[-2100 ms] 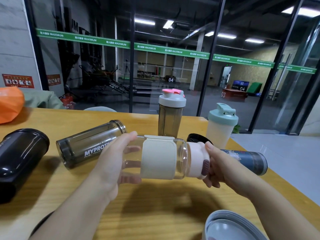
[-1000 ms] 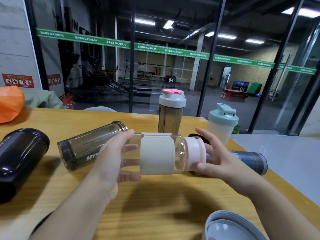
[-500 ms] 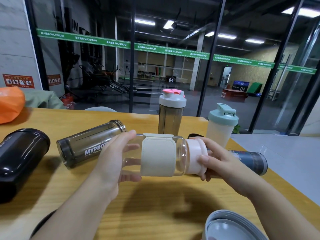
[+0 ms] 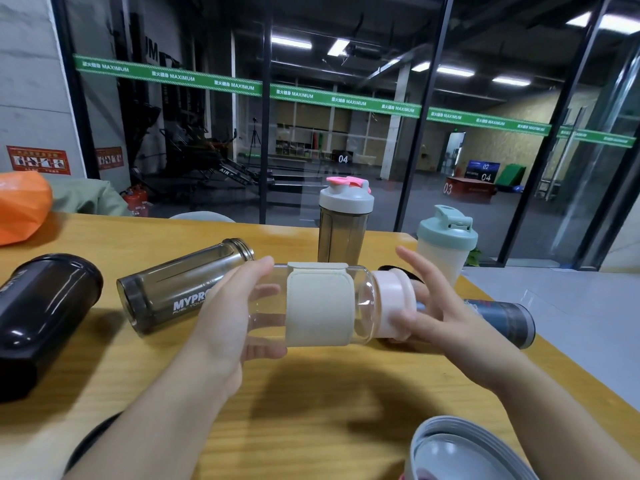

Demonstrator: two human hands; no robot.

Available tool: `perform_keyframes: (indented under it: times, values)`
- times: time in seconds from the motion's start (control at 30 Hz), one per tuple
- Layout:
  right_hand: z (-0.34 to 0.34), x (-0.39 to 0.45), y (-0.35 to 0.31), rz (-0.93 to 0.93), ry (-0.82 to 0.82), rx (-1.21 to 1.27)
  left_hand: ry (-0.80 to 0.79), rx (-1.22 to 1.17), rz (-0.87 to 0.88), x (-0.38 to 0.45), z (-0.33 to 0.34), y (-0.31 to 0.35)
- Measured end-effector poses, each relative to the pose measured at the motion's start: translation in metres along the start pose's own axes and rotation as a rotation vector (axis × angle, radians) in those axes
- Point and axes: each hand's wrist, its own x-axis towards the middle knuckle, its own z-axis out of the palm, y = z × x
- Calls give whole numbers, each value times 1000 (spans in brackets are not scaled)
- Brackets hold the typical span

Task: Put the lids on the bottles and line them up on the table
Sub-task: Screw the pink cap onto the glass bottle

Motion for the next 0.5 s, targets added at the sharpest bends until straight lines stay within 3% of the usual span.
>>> perform_keyframes:
  times: [0.13, 0.5]
  values:
    - [-3, -1, 3, -87, -59, 71, 37, -31, -33, 1, -2, 0]
    - [2, -1, -1, -72, 26, 24, 18, -4, -41, -2, 0, 1]
